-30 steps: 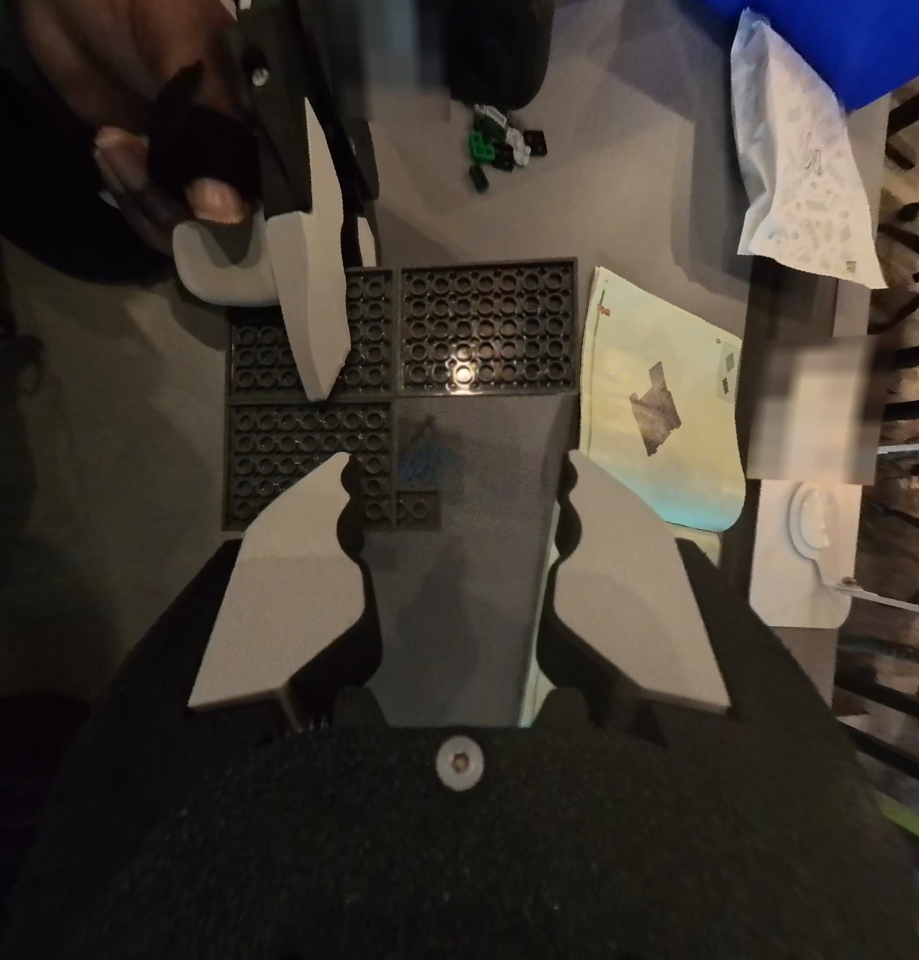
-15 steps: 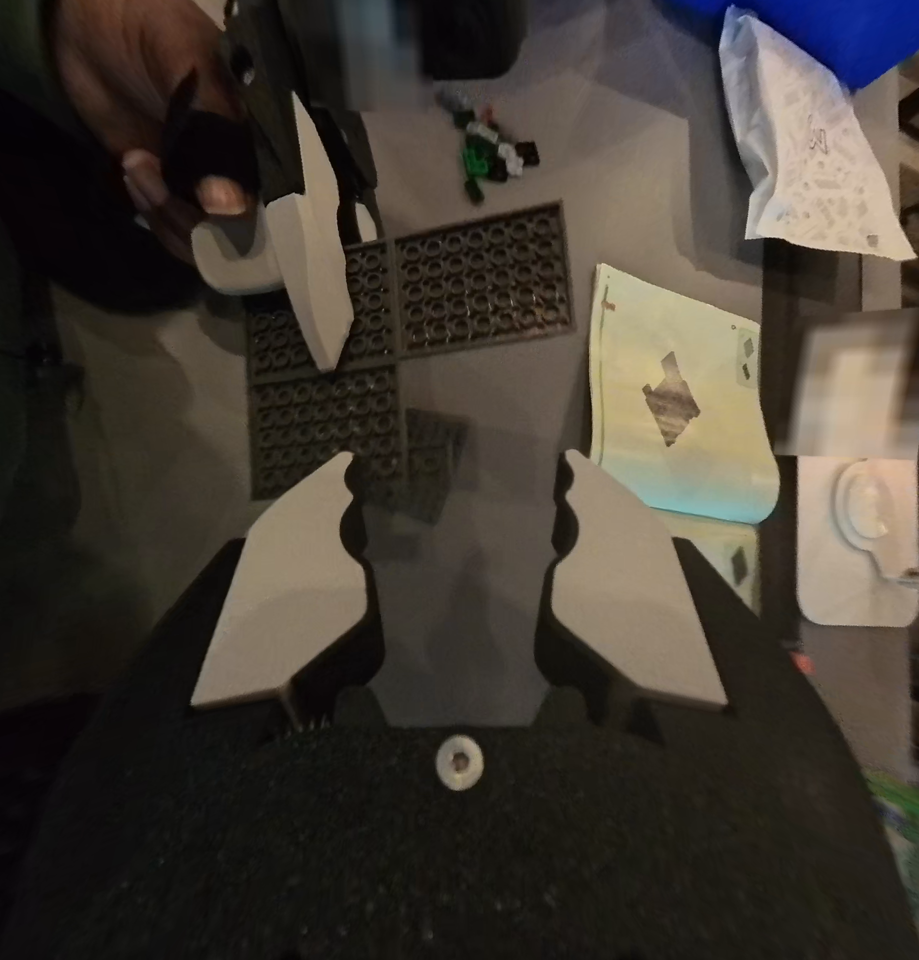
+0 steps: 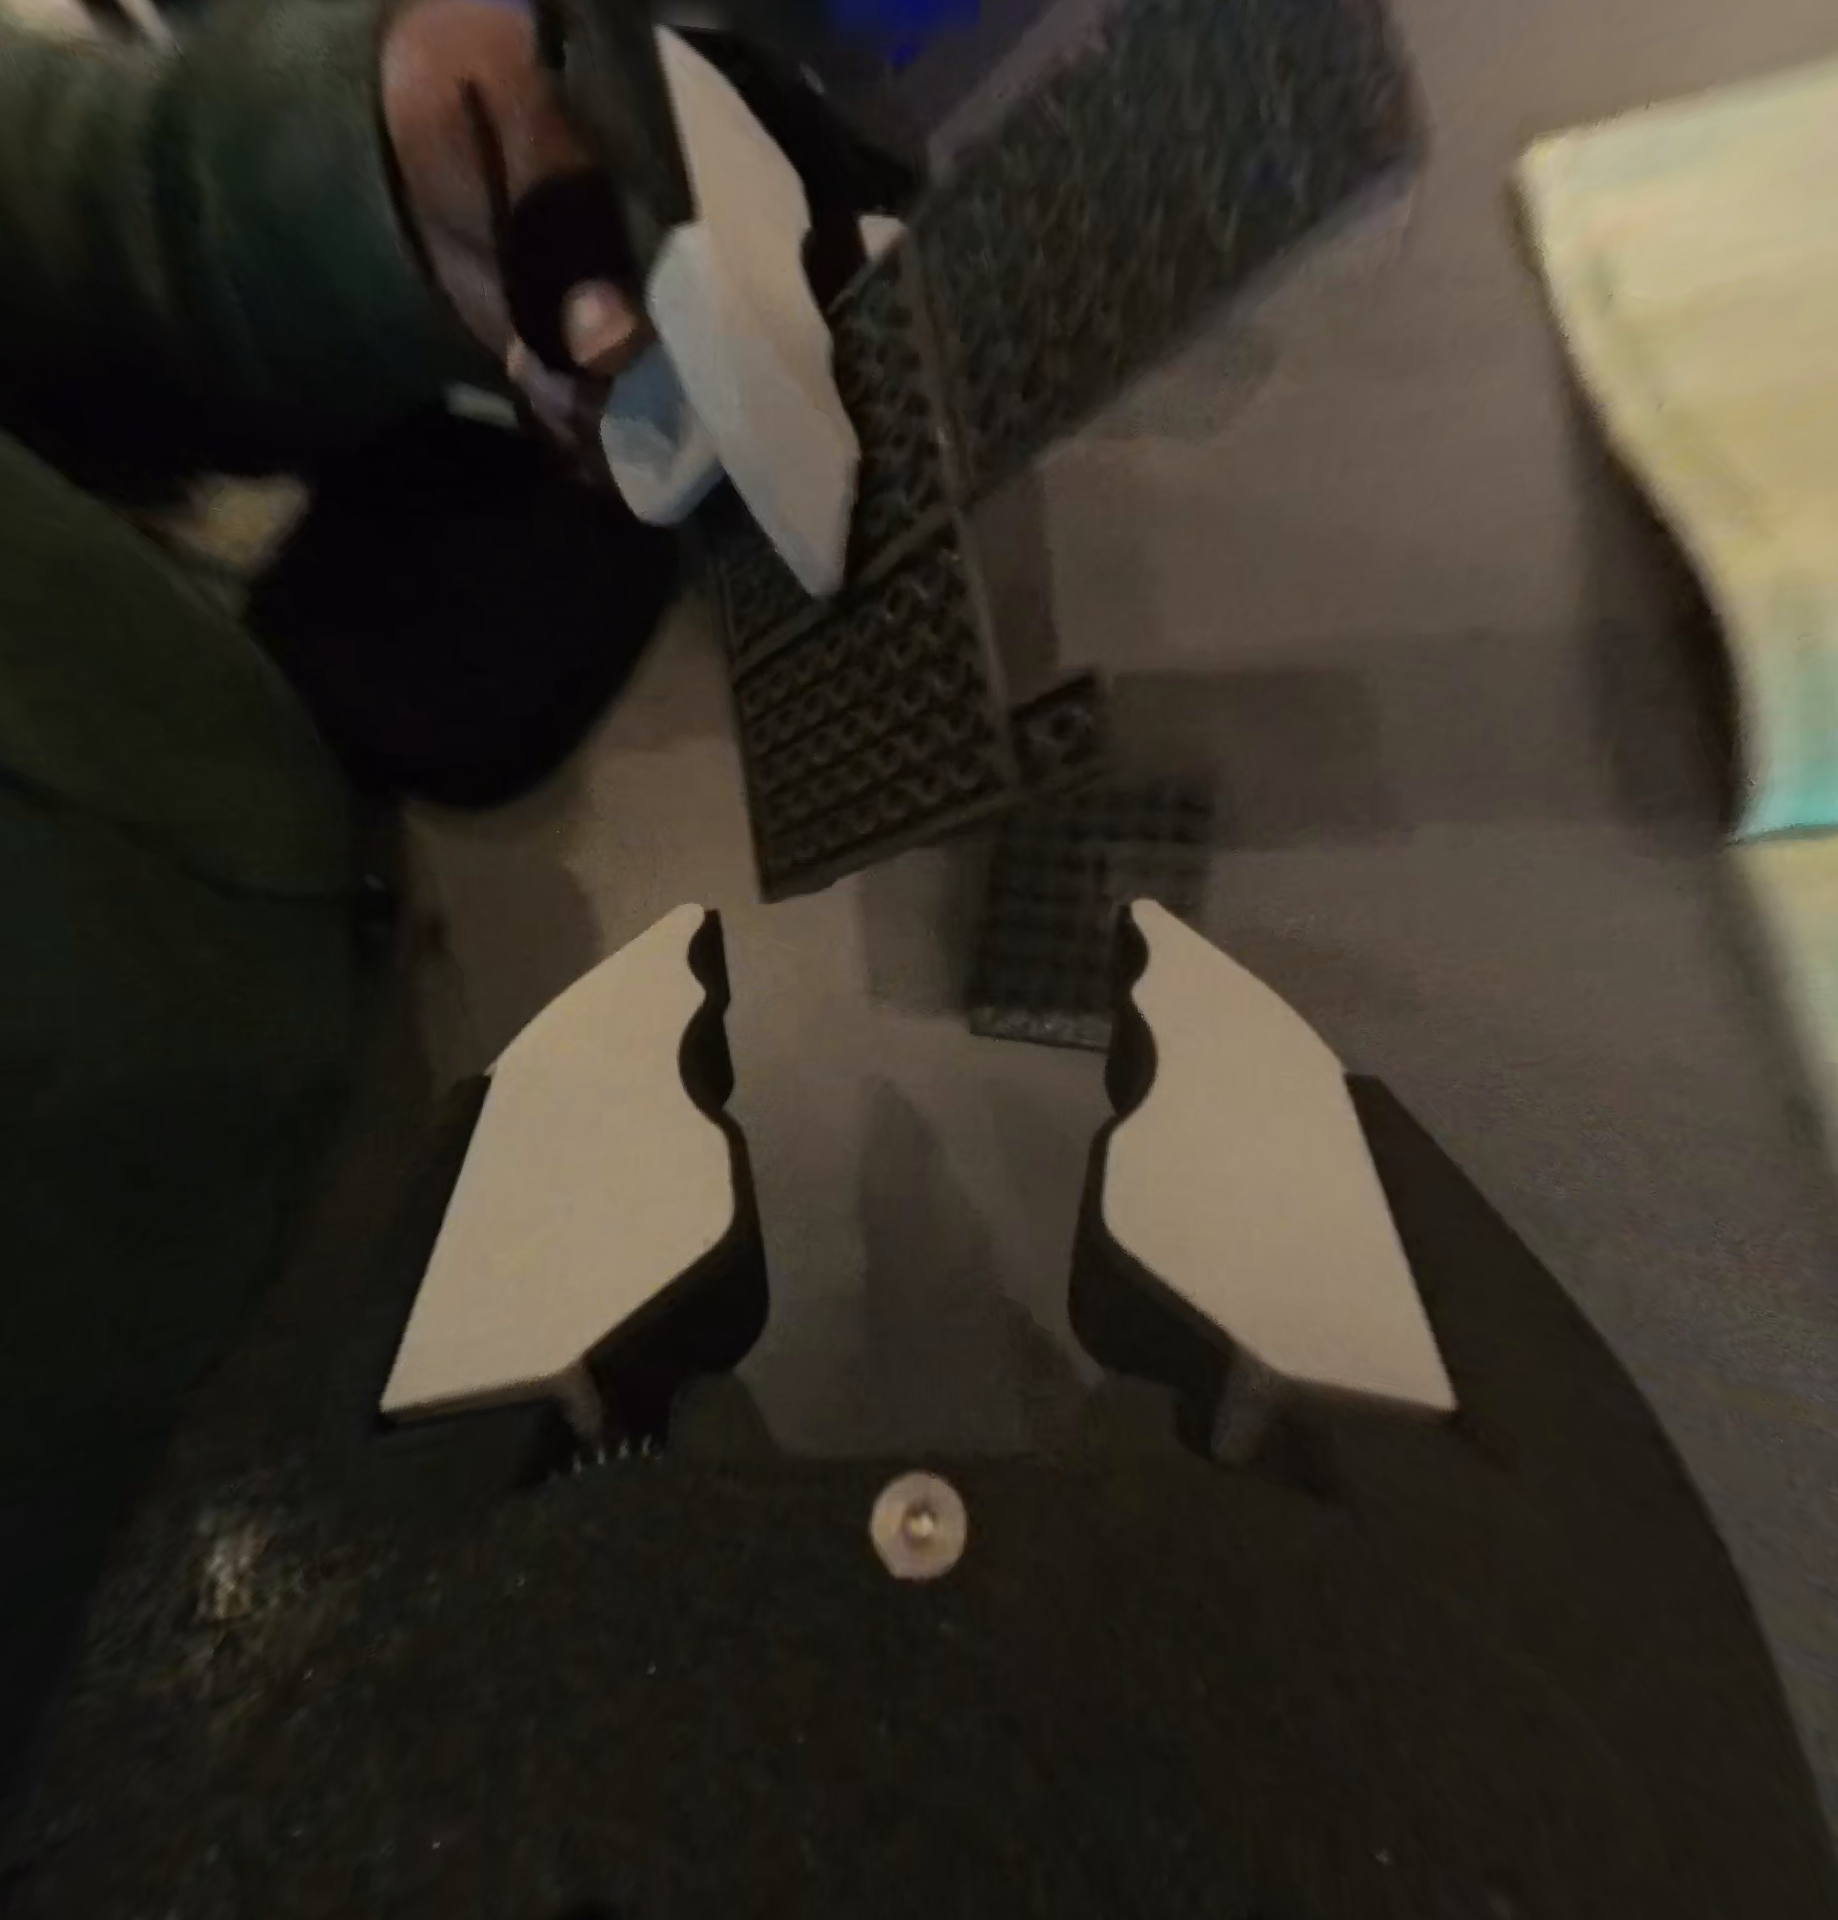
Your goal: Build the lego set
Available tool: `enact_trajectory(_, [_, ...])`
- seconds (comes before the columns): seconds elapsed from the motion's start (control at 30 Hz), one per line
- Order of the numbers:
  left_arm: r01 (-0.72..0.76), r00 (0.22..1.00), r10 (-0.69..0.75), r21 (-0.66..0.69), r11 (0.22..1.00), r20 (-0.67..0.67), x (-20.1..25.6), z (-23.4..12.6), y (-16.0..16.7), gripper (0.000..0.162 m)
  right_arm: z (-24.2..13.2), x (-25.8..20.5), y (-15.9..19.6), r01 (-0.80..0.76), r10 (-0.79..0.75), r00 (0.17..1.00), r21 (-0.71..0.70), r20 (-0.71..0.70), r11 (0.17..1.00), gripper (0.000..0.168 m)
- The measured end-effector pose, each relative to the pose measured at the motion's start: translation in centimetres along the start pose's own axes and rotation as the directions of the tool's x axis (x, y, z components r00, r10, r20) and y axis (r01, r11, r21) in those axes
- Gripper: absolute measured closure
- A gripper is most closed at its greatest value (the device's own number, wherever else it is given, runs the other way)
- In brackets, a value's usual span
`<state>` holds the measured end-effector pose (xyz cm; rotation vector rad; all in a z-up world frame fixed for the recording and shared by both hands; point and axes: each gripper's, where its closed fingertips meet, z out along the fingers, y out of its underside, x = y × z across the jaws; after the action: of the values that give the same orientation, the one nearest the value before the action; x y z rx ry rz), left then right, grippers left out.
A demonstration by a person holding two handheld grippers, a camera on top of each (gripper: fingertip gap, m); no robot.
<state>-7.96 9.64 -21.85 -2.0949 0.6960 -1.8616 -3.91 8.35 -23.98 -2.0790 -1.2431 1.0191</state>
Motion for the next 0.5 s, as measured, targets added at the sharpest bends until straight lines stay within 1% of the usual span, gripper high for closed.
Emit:
enact_trajectory(0.07, [0.013,0.999,-0.014,-0.009,1.0,-0.042,0.0,0.4,-0.6,0.148,0.4,0.2,-0.5,-0.093,0.088,0.994,0.071,0.065,0.993,0.102])
enact_trajectory(0.1, [0.015,0.998,-0.016,-0.011,1.0,-0.058,0.0,0.6,-0.8,0.148,0.3,0.3,-0.9,-0.135,0.124,0.987,0.108,0.104,0.985,0.108])
enact_trajectory(0.17, [0.036,0.996,-0.037,-0.01,0.999,-0.082,-0.3,0.9,-1.3,0.147,0.0,0.4,-1.9,-0.214,0.186,0.967,0.158,0.177,0.964,0.129])
enact_trajectory(0.23, [0.041,0.994,-0.042,-0.008,0.999,-0.102,-0.4,1.2,-1.7,0.147,-0.3,0.8,-2.1,-0.286,0.248,0.944,0.161,0.219,0.945,0.149])
enact_trajectory(0.33, [0.033,0.994,-0.034,-0.014,0.999,-0.107,-0.6,1.2,-1.9,0.146,-0.3,0.7,-2.1,-0.383,0.333,0.899,0.142,0.285,0.913,0.157])
enact_trajectory(0.4, [0.02,0.996,-0.022,-0.02,1.0,-0.088,-1.0,1.0,-1.9,0.136,-0.2,0.2,-1.9,-0.428,0.371,0.869,0.121,0.327,0.895,0.162])
enact_trajectory(0.5, [-0.009,0.999,0.009,-0.007,1.0,-0.04,-1.3,-0.2,-2.0,0.129,0.2,-1.0,-0.6,-0.443,0.4,0.85,0.054,0.343,0.895,0.163])
